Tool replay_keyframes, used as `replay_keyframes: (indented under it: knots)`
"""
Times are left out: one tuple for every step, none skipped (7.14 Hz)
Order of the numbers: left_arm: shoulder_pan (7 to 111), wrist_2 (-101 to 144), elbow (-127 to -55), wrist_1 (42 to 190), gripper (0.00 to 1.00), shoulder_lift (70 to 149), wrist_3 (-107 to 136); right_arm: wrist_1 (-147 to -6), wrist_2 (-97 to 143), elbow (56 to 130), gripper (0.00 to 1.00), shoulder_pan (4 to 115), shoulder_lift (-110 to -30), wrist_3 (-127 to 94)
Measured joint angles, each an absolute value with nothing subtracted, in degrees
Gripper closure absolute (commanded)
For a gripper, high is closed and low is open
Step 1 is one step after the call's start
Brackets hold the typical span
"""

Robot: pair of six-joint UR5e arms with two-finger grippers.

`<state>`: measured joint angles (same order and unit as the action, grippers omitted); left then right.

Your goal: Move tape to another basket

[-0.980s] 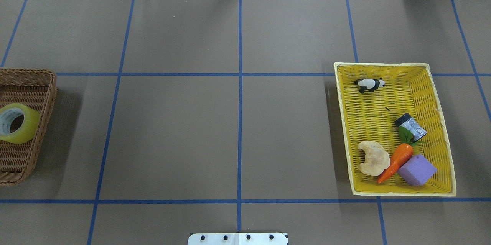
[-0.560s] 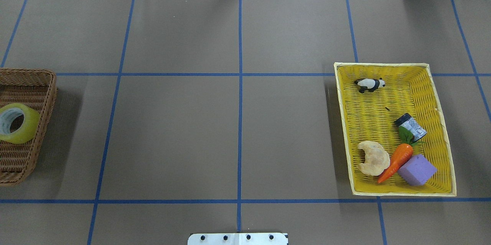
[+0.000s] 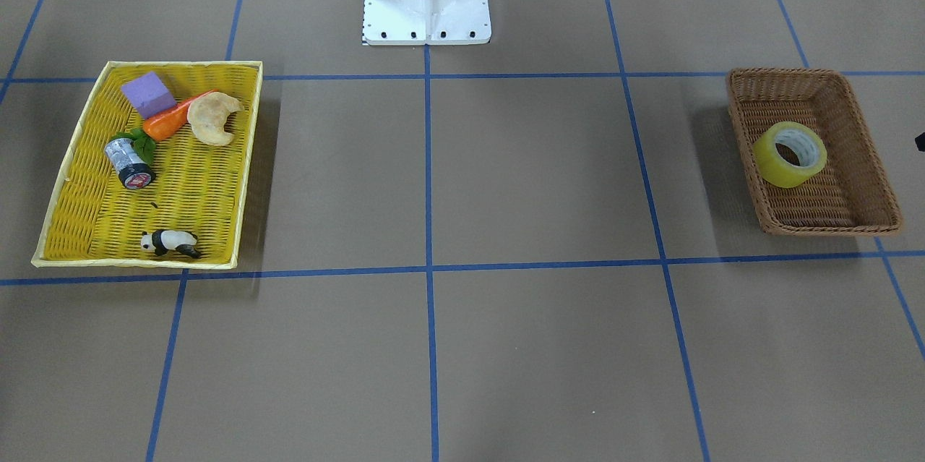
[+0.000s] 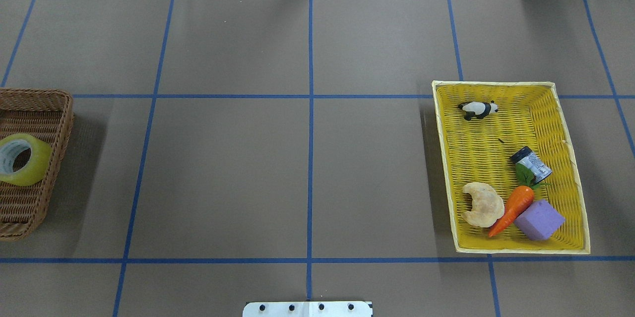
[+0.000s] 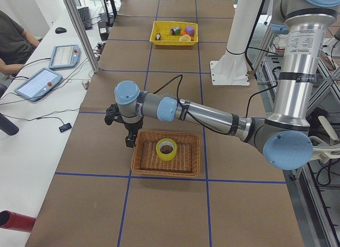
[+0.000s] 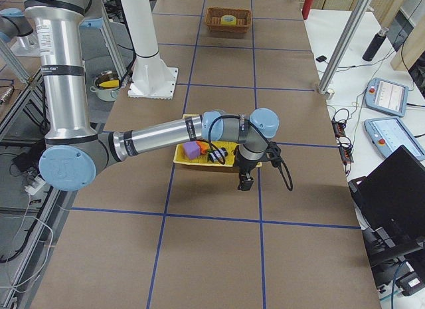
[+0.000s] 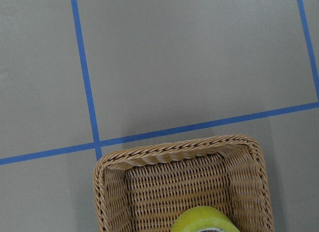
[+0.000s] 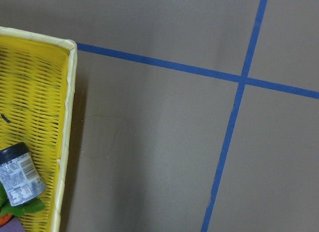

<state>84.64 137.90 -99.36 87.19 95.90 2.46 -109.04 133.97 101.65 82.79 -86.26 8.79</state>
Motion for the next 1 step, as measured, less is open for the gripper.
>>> replay_keyframes:
  knots:
    - [84.64,137.9,-99.47,87.19,0.02,95.91,2.46,-109.05,134.0,101.66,0.0,82.79,-86.24,8.79]
